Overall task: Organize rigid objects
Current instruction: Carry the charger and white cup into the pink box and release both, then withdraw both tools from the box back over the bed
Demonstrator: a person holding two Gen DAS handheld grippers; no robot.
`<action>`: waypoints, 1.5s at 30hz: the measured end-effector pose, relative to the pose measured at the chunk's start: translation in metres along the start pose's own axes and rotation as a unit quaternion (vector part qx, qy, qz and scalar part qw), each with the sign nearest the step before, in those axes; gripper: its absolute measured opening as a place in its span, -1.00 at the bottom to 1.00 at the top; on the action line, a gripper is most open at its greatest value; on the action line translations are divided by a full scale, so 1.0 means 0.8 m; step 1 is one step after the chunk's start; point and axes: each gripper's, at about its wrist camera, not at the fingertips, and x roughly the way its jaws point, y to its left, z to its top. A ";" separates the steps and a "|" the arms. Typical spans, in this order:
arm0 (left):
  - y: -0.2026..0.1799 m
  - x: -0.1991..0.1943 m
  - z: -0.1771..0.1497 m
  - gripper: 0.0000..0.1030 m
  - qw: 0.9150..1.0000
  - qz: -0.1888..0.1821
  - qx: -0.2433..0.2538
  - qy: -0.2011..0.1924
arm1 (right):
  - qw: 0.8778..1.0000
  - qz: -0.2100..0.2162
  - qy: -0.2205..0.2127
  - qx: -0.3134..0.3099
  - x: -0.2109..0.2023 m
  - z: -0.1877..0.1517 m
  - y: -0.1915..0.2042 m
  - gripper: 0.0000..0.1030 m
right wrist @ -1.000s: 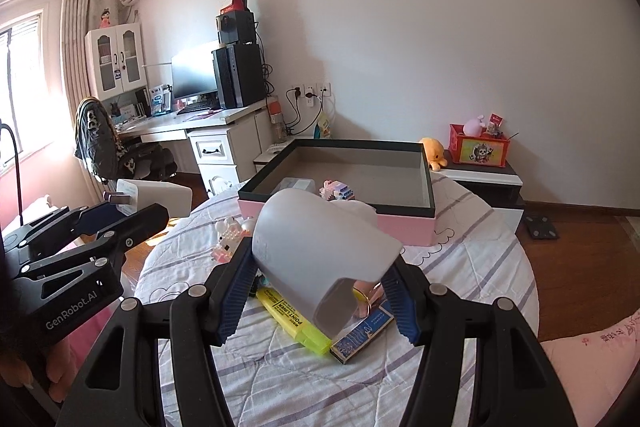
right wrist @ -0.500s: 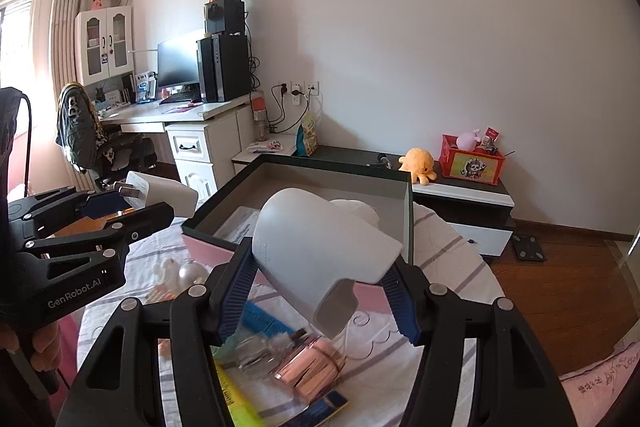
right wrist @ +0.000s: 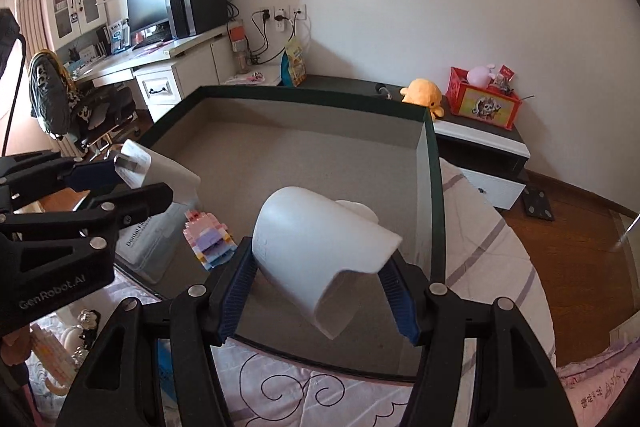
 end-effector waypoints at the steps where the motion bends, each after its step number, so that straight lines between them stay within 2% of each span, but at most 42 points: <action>1: 0.000 0.004 0.002 -0.20 1.000 0.006 0.001 0.005 | 1.000 0.000 0.006 0.002 0.004 -0.001 -0.002 0.21; 3: -0.003 0.007 0.004 -0.18 1.000 0.004 0.004 0.013 | 1.000 0.003 0.008 0.005 0.006 -0.004 -0.003 0.21; 6: -0.003 0.005 0.003 0.07 1.000 0.004 0.002 0.022 | 1.000 0.008 0.005 0.014 0.000 -0.008 -0.004 0.21; 8: -0.001 -0.006 -0.001 0.44 1.000 -0.003 -0.005 0.008 | 1.000 0.016 0.004 0.020 -0.008 -0.009 -0.003 0.22; 9: 0.002 -0.014 -0.003 0.53 1.000 -0.008 -0.011 -0.002 | 1.000 0.021 -0.004 0.022 -0.014 -0.010 -0.004 0.26; 10: 0.004 -0.025 -0.006 0.61 1.000 -0.008 -0.017 -0.013 | 0.999 0.021 -0.011 0.025 -0.023 -0.011 -0.004 0.38; 12: 0.008 -0.049 -0.013 0.63 0.999 -0.004 -0.022 -0.038 | 0.999 0.022 -0.023 0.030 -0.040 -0.013 0.000 0.53; 16: 0.014 -0.118 -0.042 0.81 0.994 0.019 -0.046 -0.102 | 0.997 0.021 -0.060 0.039 -0.096 -0.018 0.010 0.56; 20: 0.009 -0.199 -0.091 1.00 0.980 0.062 -0.058 -0.182 | 0.991 0.012 -0.123 0.048 -0.173 -0.034 0.030 0.63; 24: -0.002 -0.269 -0.145 1.00 0.963 0.093 -0.071 -0.241 | 0.982 -0.005 -0.180 0.052 -0.247 -0.063 0.058 0.75; 26: -0.006 -0.296 -0.165 1.00 0.960 0.100 -0.075 -0.251 | 0.978 -0.014 -0.202 0.049 -0.278 -0.082 0.074 1.00; 29: -0.013 -0.330 -0.198 0.99 0.957 0.091 -0.084 -0.263 | 0.972 -0.027 -0.231 0.042 -0.316 -0.105 0.097 1.00; 33: -0.013 -0.370 -0.234 1.00 0.950 0.086 -0.104 -0.282 | 0.968 -0.037 -0.246 0.036 -0.352 -0.132 0.118 1.00; 45: -0.025 -0.433 -0.290 1.00 0.937 0.096 -0.112 -0.315 | 0.958 -0.056 -0.280 0.032 -0.422 -0.174 0.153 1.00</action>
